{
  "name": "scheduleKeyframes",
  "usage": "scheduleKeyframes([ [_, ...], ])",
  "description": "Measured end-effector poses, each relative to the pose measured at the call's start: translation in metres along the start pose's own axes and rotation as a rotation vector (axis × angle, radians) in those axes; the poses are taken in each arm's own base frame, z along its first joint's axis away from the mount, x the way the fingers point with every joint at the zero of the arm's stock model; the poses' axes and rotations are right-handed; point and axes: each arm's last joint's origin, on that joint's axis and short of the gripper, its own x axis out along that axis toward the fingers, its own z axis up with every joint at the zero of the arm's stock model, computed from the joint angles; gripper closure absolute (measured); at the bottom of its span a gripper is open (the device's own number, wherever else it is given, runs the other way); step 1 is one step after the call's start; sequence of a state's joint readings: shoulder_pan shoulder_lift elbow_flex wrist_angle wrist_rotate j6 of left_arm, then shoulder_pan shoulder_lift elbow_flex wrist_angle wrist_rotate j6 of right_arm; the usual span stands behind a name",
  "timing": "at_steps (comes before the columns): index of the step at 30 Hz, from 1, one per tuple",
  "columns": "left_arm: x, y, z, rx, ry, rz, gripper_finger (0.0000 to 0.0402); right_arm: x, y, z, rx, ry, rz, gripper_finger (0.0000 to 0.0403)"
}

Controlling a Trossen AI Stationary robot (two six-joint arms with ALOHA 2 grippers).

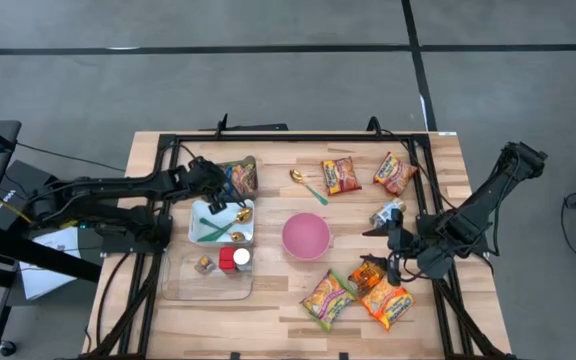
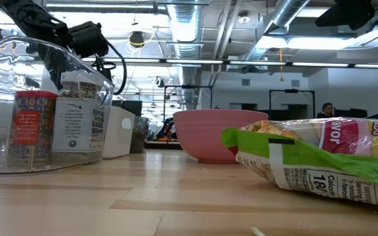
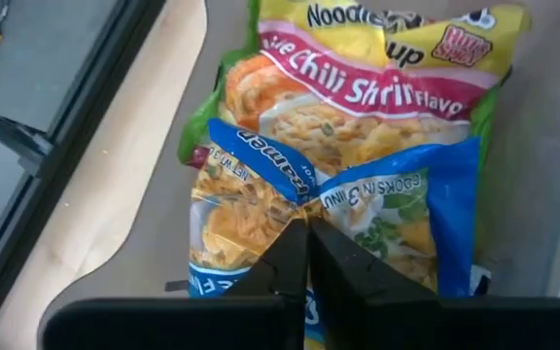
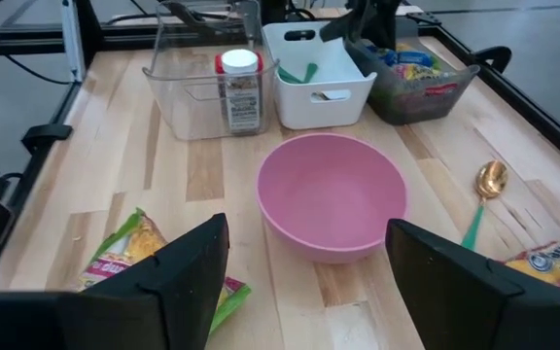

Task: Pick & Place Food Item
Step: Put the blue noodle pack into the black transparent bin, then adjust the green noodle pack in the black transparent bin

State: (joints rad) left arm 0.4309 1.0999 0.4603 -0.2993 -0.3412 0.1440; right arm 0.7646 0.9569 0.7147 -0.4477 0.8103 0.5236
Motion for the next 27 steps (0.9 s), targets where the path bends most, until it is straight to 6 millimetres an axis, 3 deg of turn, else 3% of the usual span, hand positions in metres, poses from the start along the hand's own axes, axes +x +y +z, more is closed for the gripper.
scheduleKeyframes([
  [15,0.001,0.003,0.002,-0.043,-0.028,-0.043,0.0398,0.004,-0.004,0.001,0.010,0.018,-0.008,0.0131],
  [24,-0.024,0.011,0.018,-0.120,-0.296,-0.088,0.0400,0.004,-0.004,0.001,0.007,0.017,-0.009,0.0131],
  [27,-0.024,0.011,0.023,-0.149,-0.340,-0.117,0.0401,0.004,-0.004,0.001,0.007,0.016,-0.011,0.0131],
])
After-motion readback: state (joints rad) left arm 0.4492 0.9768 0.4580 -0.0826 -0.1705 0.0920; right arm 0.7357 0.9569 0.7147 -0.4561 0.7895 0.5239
